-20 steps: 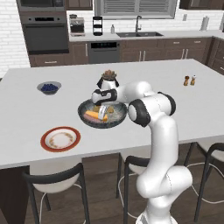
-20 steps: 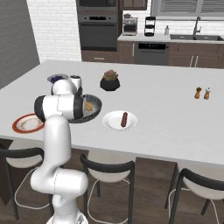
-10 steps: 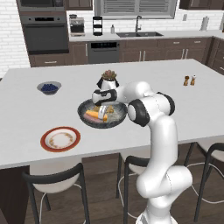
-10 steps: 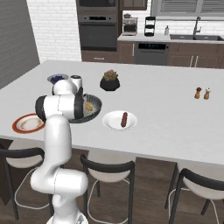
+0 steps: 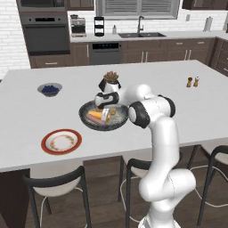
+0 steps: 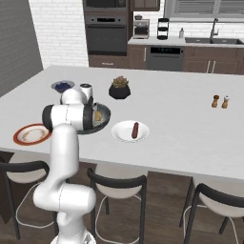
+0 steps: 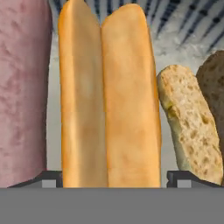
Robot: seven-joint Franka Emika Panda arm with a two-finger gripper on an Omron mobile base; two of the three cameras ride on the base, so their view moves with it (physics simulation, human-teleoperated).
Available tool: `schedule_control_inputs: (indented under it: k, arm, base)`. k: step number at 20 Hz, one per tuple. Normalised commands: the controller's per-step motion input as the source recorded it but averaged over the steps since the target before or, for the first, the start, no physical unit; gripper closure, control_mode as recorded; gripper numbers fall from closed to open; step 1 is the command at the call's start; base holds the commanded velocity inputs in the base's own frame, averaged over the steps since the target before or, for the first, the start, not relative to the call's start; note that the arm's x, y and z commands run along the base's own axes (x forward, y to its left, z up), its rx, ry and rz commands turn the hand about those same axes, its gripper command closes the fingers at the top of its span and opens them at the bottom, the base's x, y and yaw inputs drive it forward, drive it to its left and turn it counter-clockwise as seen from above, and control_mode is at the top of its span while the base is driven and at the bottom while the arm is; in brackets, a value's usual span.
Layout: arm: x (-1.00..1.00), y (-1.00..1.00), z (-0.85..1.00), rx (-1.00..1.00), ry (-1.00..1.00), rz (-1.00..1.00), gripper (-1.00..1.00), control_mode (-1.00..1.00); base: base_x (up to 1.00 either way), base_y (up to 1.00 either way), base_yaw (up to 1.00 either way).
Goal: Place one bun and one sausage from the bowl on each plate.
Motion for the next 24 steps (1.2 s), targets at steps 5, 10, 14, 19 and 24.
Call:
schedule_control_inputs:
  k: [5, 10, 14, 19, 24]
  arm:
    - [-0.04, 0.01, -0.52, 0.00, 0.00, 0.00, 1.00, -1.00]
    - [0.00, 0.00, -0.06, 0.00, 0.00, 0.00, 1.00, -1.00]
    - [-0.18, 0.01, 0.20, 0.00, 0.00, 0.00, 1.00, -1.00]
    - [-0.65, 0.00, 0.90, 0.00, 0.00, 0.00, 1.00, -1.00]
    - [-0.88, -0.52, 0.77, 0.00, 0.00, -0.07, 1.00, -1.00]
  base:
    - [0.00, 0.00, 0.00]
    - [0.00, 0.00, 0.00]
    - [0.00, 0.00, 0.00]
    - [0.00, 0.00, 0.00]
    - [0.00, 0.00, 0.00]
